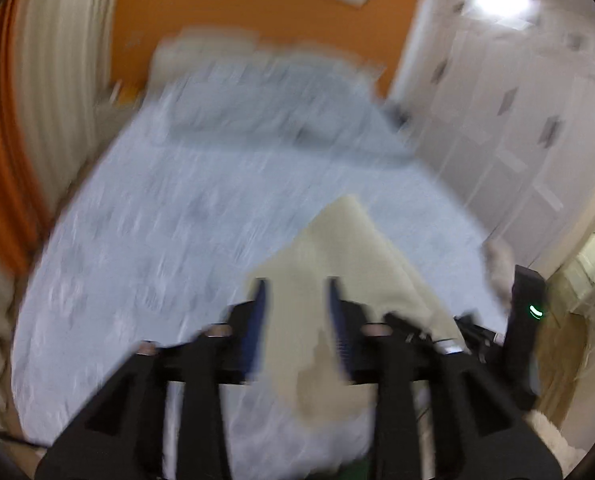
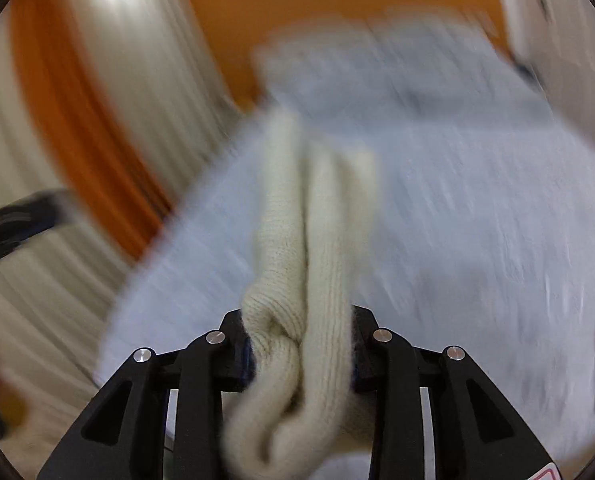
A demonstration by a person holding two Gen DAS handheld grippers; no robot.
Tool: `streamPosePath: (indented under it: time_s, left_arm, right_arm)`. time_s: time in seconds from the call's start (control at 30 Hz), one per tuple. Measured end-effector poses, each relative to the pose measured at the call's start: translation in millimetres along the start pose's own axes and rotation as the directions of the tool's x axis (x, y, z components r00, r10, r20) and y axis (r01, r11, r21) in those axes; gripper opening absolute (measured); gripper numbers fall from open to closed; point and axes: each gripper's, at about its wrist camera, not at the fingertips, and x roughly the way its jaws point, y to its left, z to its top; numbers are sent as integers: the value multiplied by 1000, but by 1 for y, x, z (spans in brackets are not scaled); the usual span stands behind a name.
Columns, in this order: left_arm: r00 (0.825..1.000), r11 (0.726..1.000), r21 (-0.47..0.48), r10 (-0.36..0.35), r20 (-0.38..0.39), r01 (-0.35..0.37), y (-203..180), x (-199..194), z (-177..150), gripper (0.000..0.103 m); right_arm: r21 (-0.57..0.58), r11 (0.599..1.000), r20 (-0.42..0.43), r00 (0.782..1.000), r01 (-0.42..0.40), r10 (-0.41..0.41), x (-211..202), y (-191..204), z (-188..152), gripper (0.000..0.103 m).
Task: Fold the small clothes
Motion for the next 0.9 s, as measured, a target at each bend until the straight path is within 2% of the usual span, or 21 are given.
streamPosePath:
  time_s: [0.03, 0.1, 0.17, 0.23, 0.3, 0.33, 0.37, 0.4, 0.43, 0.47, 0.53, 0.6, 0.67, 0.7, 0.73, 0.8, 0.83, 0.87, 0.9]
  left_arm:
    - [999, 999, -51, 6, -51, -8, 18, 15, -14, 36]
    - [986, 985, -174, -17, -168, -13, 58, 44, -54, 36]
    - [968, 955, -297, -54, -247, -23, 93, 64, -98, 36]
    - [953, 943, -331, -69, -296, -34, 105, 81, -130, 36]
    - [942, 933, -359, -119, -315, -3, 104, 99, -146, 37]
    - [938, 926, -376, -145, -313, 18, 101, 106, -148, 40]
    - [936, 917, -396, -179, -303, 47, 97, 116, -147, 56]
    - [936, 908, -412, -204, -286, 72, 92, 124, -147, 64]
    - [941, 903, -419, -217, -259, 93, 83, 135, -141, 78]
    - [947, 902, -418, -222, -234, 108, 74, 145, -136, 87]
    - [947, 903, -403, -248, -205, 149, 52, 173, -129, 93]
    - [935, 900, -401, -277, -220, 173, 37, 202, -129, 94]
    - [907, 877, -450, -316, -279, 168, 30, 244, -137, 95]
    - [884, 852, -501, -343, -317, 151, 29, 268, -145, 95]
    - [866, 823, -545, -380, -324, 157, 30, 280, -152, 95]
    - [821, 728, -655, -490, -292, 201, 33, 297, -164, 76]
    - [823, 713, -676, -489, -288, 187, 34, 295, -161, 71]
    - [826, 725, -661, -484, -289, 193, 31, 290, -154, 60]
    - [828, 748, -628, -480, -291, 213, 28, 282, -144, 55]
  right_arm:
    - [48, 997, -53, 997, 65, -62, 26, -31, -16, 25]
    - [80, 986, -74, 988, 144, -138, 34, -63, -28, 25]
    - [174, 979, -84, 992, 108, -95, 28, -96, -28, 25]
    - [196, 979, -87, 995, 58, -42, 25, -109, -22, 26]
    - [159, 985, -101, 994, 62, -46, 29, -109, -14, 27]
    - [146, 987, -114, 992, 62, -45, 32, -107, -12, 28]
    - [138, 989, -138, 989, 62, -43, 42, -109, -11, 31]
    - [138, 988, -146, 988, 67, -46, 48, -113, -10, 36]
    - [143, 987, -149, 988, 72, -50, 52, -117, -10, 39]
    - [153, 986, -161, 986, 73, -48, 59, -123, -13, 43]
    - [203, 978, -189, 982, 50, -11, 70, -132, -18, 48]
    - [275, 961, -207, 976, -4, 64, 79, -143, -23, 55]
    - [323, 946, -207, 972, -35, 107, 85, -149, -28, 53]
    - [336, 941, -205, 971, -50, 125, 86, -149, -30, 39]
    - [341, 938, -202, 969, -64, 139, 85, -147, -29, 34]
    - [299, 953, -186, 975, -59, 119, 74, -133, -23, 29]
    - [268, 960, -165, 979, -76, 124, 64, -119, -16, 29]
    - [253, 963, -145, 980, -93, 133, 55, -111, -10, 28]
    - [228, 966, -116, 982, -119, 148, 45, -97, 0, 28]
